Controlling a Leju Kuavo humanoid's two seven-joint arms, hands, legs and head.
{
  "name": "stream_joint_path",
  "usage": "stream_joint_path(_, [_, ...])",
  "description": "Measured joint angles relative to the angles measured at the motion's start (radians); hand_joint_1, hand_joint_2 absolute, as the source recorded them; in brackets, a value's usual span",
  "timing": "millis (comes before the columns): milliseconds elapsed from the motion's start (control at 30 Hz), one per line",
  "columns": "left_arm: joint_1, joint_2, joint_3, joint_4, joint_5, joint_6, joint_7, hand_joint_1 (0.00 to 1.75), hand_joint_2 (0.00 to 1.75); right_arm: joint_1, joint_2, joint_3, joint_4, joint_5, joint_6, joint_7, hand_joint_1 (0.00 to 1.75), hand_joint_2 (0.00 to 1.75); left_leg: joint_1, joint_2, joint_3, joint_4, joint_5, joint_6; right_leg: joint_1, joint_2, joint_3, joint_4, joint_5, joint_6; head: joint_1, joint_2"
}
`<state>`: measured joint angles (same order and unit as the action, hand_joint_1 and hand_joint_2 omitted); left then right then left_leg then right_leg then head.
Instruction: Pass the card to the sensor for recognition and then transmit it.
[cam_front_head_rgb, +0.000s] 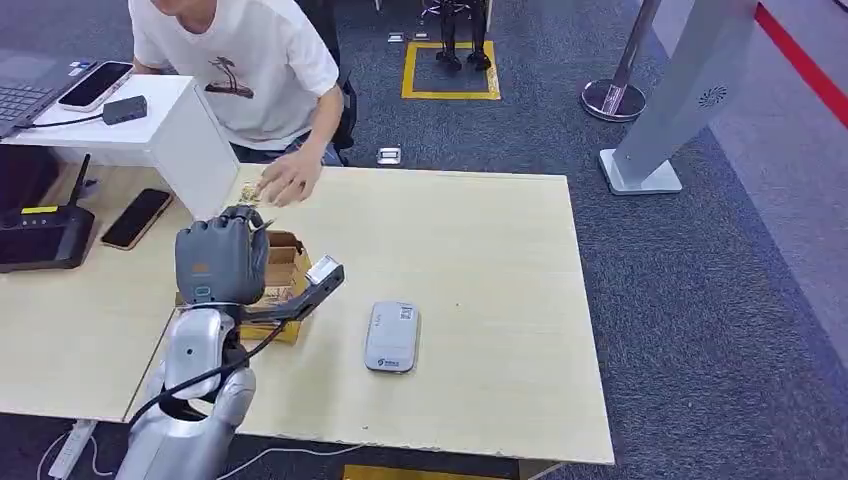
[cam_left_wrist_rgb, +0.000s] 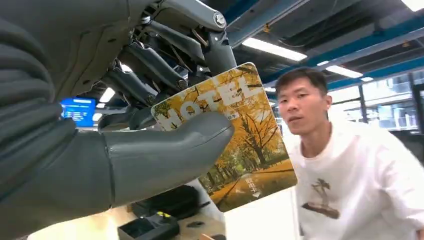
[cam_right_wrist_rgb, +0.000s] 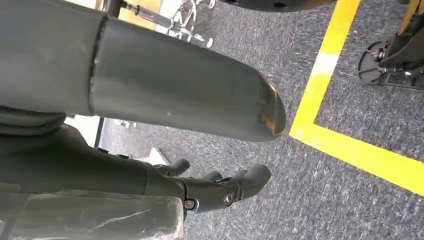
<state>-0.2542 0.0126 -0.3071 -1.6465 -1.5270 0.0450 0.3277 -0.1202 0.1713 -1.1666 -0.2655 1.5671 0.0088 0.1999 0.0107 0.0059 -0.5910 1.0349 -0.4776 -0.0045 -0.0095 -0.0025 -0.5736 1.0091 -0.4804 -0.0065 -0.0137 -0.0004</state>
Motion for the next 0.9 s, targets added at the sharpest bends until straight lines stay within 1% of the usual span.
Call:
stream_joint_path(67, [0.006,0.020,0.013,0.000,0.000,-0.002,0.032,1.75,1.75,0.000,0.000,-0.006,0.000,0.000,0.000,0.003,0.00,0.00,0.000,0.000,0.000,0.000,0.000,0.000,0.000,0.000,0.000,0.000,0.000,0.000,0.000,0.000])
stream_joint_path(133, [0.010,0.052,0.017,0.001,0.000,-0.007,0.073,1.75,1.75,0.000,0.000,-0.008,0.000,0.001,0.000,0.007,0.00,0.00,0.000,0.000,0.000,0.000,0.000,0.000,0.000,0.000,0.000,0.000,0.000,0.000,0.000,0.000])
stream_joint_path(233, [0.016,0.083,0.032,0.012,0.000,0.001,0.085,1.75,1.75,0.000,0.001,-0.010,0.000,0.001,0.000,0.008,0.00,0.00,0.000,0.000,0.000,0.000,0.000,0.000,0.000,0.000,0.000,0.000,0.000,0.000,0.000,0.000])
stream_joint_path(367, [0.019,0.096,0.041,0.040,0.000,0.028,0.061,1.75,1.75,0.000,0.001,-0.010,0.000,0.002,0.002,0.006,0.00,0.00,0.000,0.000,0.000,0.000,0.000,0.000,0.000,0.000,0.000,0.000,0.000,0.000,0.000,0.000])
stream_joint_path(500, [-0.003,0.098,0.041,0.084,0.000,0.040,0.056,1.75,1.75,0.000,0.003,-0.008,0.000,0.003,0.003,0.003,0.00,0.00,0.000,0.000,0.000,0.000,0.000,0.000,0.000,0.000,0.000,0.000,0.000,0.000,0.000,0.000])
stream_joint_path(733, [-0.063,0.098,0.040,0.155,0.000,0.040,0.046,1.75,1.75,-0.001,0.006,0.003,0.002,0.004,0.005,-0.002,0.00,0.00,0.000,0.000,0.000,0.000,0.000,0.000,0.000,0.000,0.000,0.000,0.000,0.000,0.000,0.000])
stream_joint_path(900, [-0.094,0.095,0.040,0.184,0.000,0.039,0.039,1.75,1.75,0.000,0.006,0.010,0.004,0.004,0.008,-0.002,0.00,0.00,0.000,0.000,0.000,0.000,0.000,0.000,0.000,0.000,-0.001,0.000,0.000,0.000,0.000,0.000])
